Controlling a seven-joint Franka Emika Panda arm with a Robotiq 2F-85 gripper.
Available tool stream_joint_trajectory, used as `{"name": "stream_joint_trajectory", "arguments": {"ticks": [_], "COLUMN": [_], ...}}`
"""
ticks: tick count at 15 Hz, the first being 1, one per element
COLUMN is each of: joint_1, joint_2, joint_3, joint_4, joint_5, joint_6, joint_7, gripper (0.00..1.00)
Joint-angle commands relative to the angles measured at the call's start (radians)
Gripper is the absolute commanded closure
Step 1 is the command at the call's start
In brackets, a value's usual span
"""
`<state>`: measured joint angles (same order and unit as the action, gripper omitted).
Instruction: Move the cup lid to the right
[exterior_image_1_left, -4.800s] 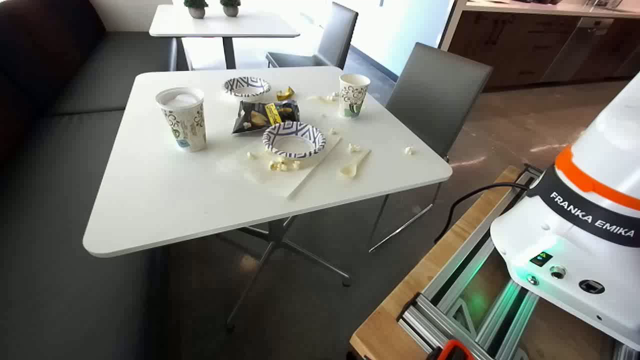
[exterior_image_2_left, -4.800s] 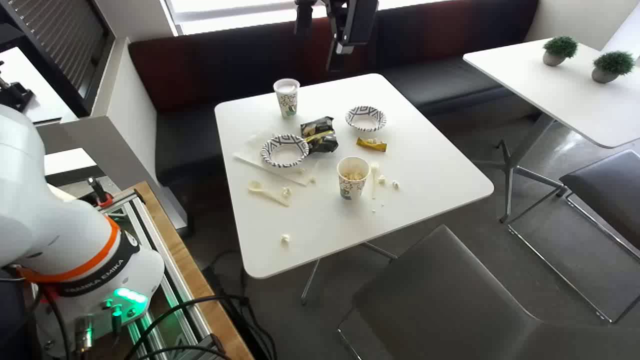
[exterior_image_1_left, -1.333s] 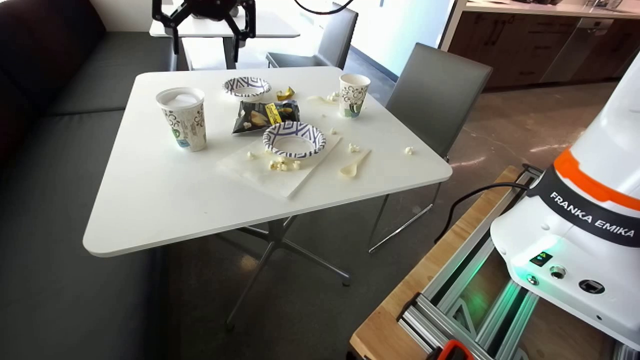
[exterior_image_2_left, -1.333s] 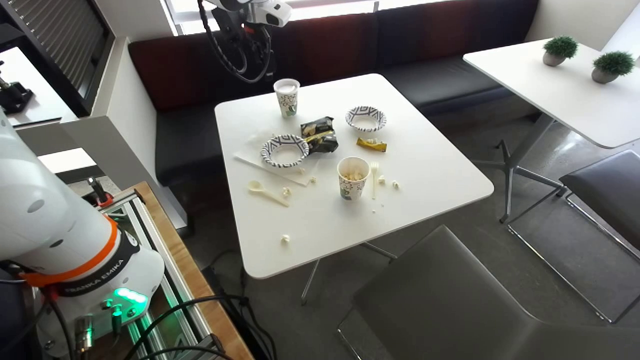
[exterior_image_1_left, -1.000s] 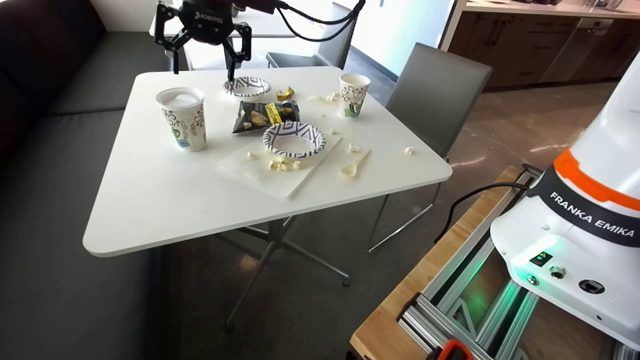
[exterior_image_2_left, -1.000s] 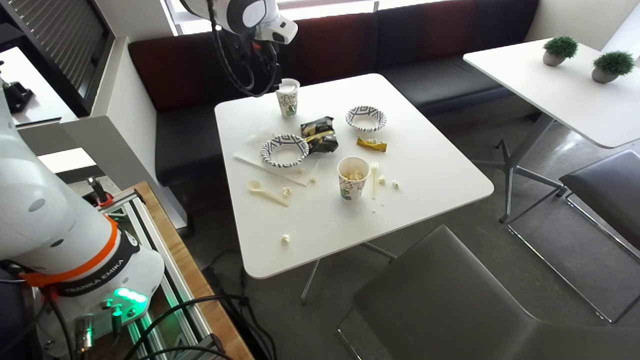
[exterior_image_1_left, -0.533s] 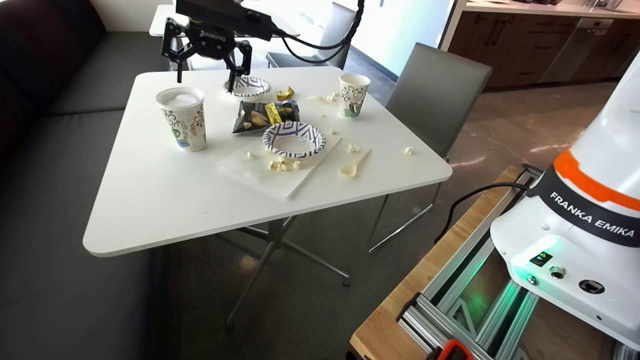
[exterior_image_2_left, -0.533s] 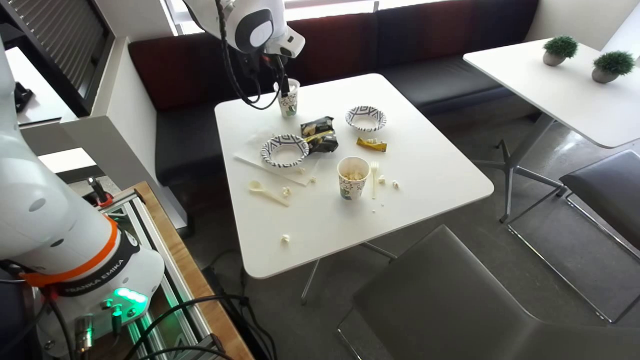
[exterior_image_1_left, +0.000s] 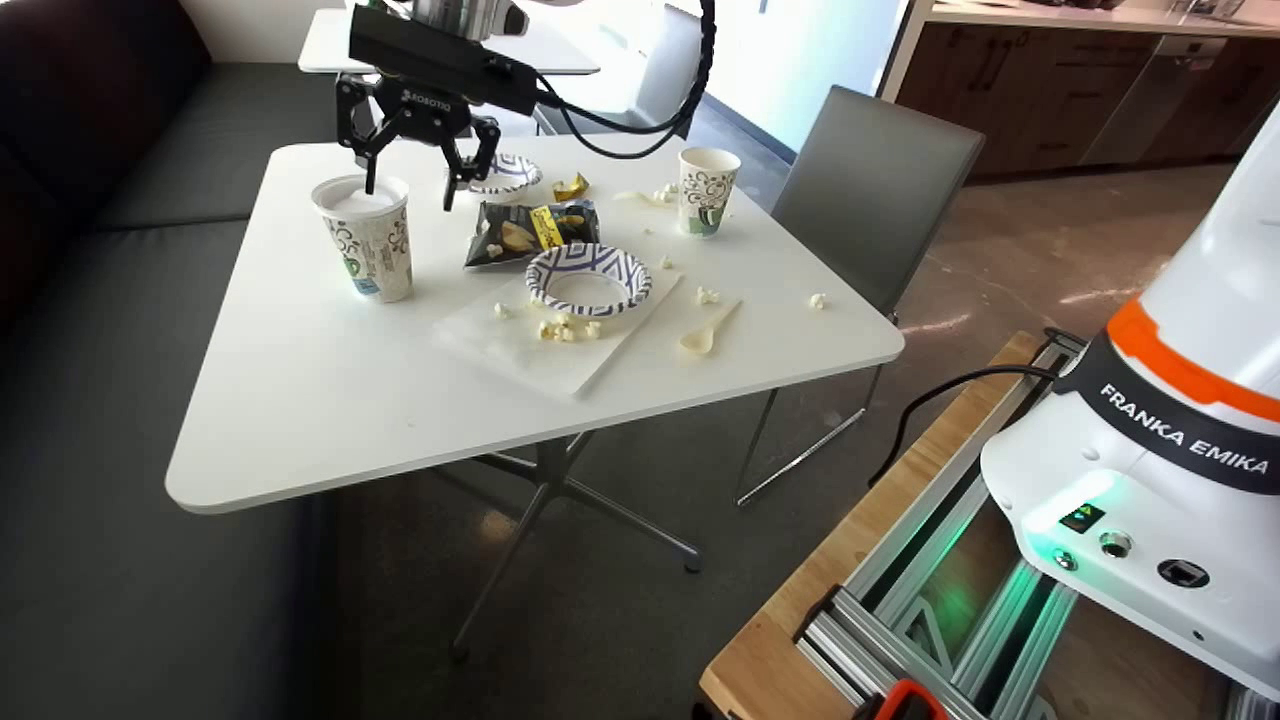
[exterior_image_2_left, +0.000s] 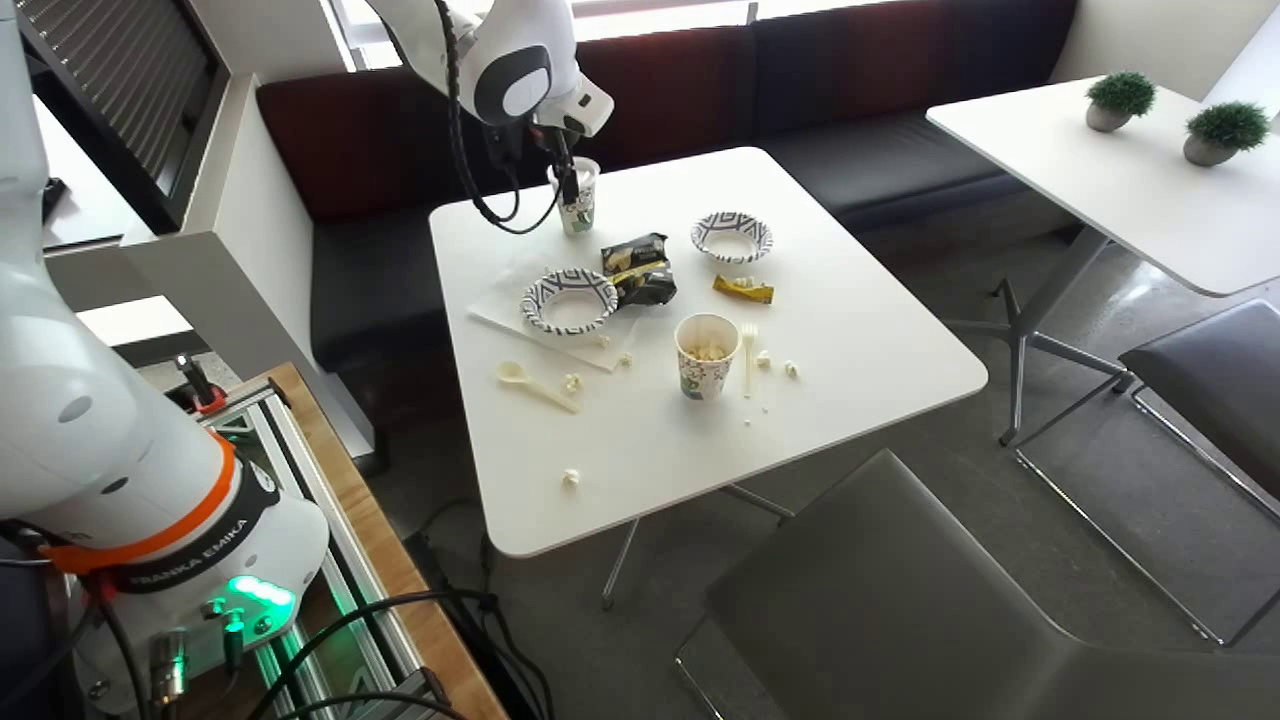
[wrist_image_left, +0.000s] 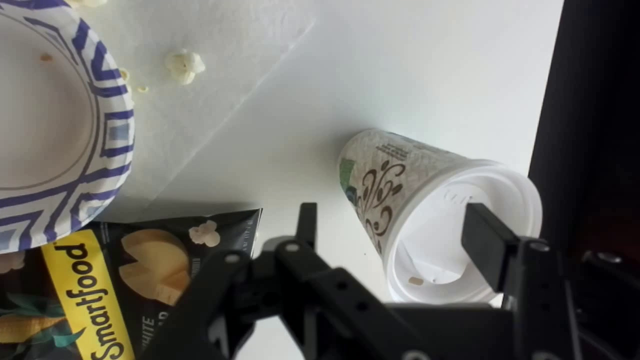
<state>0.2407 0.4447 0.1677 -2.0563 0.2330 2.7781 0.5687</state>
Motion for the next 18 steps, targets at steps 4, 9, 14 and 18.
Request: {"name": "stream_joint_trajectory", "arguments": {"ticks": [4,9,14,18], "joint_1": [0.004,0.003,0.007,0.006], "joint_2": [0.02,0.031,0.03,0.027], "joint_3": [0.001,0.0,-0.005,-0.005], "joint_4": [0.017,0.024,0.022,0.022], "joint_5": [0.078,0.106,0.108,0.114], "joint_6": [0.052,0.053,0.052,0.052], "joint_7": [-0.012,-0.011,-0.005,-0.004], "gripper": [0.54,0.74,0.98,1.0]}}
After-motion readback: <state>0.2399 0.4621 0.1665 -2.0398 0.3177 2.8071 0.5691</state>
